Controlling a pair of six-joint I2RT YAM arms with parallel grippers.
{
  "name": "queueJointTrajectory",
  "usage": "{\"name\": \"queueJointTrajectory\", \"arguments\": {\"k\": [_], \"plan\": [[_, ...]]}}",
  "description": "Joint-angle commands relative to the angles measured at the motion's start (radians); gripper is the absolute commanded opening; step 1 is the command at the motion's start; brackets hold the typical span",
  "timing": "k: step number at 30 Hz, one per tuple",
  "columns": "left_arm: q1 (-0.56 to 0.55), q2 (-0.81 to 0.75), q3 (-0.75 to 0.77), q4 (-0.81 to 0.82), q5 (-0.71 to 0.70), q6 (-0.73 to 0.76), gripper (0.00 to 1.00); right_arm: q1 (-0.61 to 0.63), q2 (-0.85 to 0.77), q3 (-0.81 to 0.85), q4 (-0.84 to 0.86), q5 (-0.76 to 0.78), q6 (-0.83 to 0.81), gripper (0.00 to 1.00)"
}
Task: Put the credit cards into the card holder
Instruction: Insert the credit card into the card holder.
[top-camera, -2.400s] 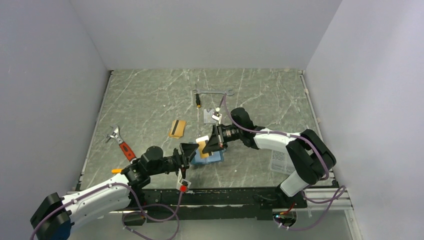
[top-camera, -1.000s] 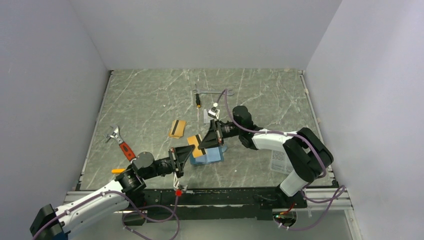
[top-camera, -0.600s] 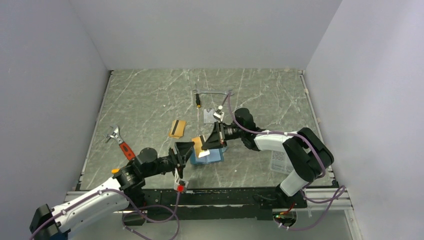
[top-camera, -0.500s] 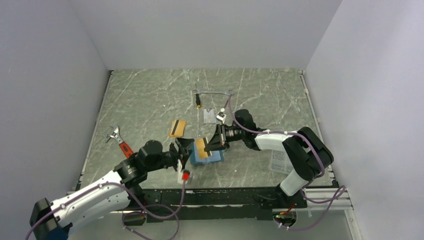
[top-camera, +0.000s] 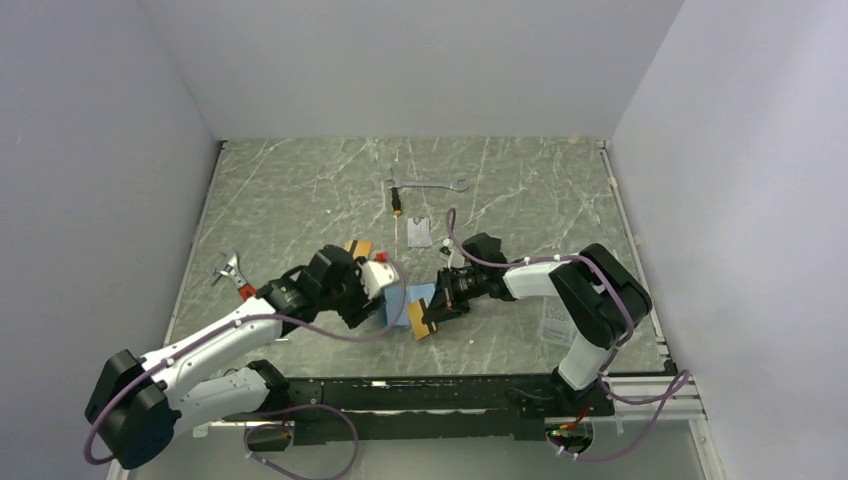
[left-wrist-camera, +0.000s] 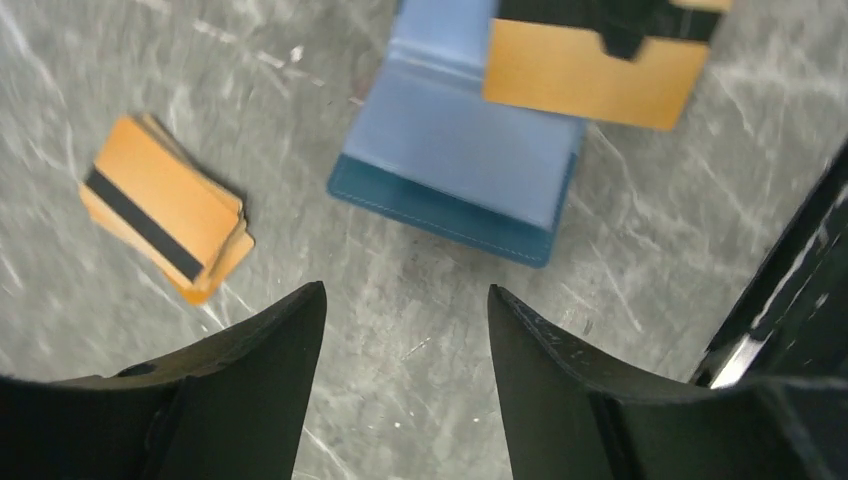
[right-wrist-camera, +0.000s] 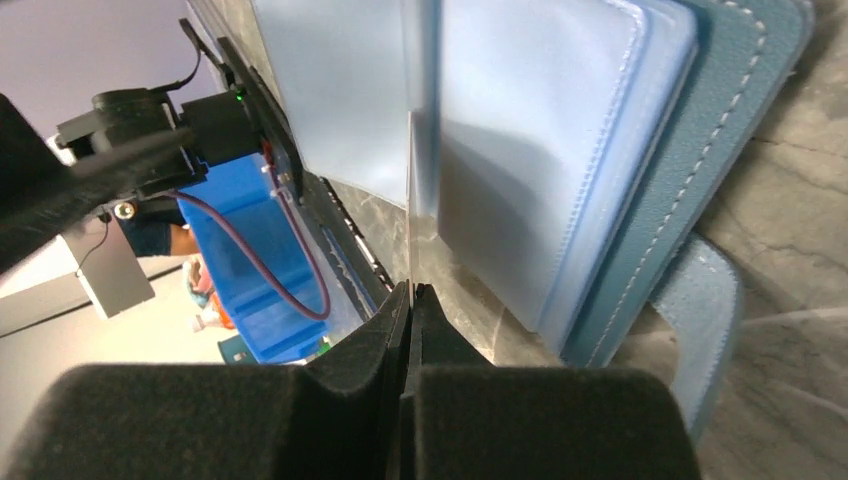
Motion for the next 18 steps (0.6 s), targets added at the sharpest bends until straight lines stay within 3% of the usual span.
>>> {"name": "queueJointTrajectory", "arguments": {"k": [1, 6, 11, 15, 18], "plan": [[0.127, 0.067, 0.112, -0.042, 0.096, -0.346, 0.68, -0.001, 0.028, 0.035, -0.006, 0.003, -0.047, 0.00], [0.206, 0.173, 0.187, -0.105, 0.220, -0.486, 0.73, 0.000, 0.040, 0.061, -0.010, -0.008, -0.052, 0.00], [0.268, 0.328, 0.213, -0.149, 0.307, -0.504, 0.73, -0.004, 0.054, 0.078, -0.012, -0.024, -0.051, 0.00], [0.297, 0.528, 0.309, -0.275, 0.345, -0.492, 0.72, -0.024, 0.054, 0.089, -0.023, -0.038, -0.059, 0.00], [0.319, 0.567, 0.309, -0.222, 0.408, -0.516, 0.71, -0.037, 0.066, 0.105, -0.046, -0.045, -0.075, 0.00]]}}
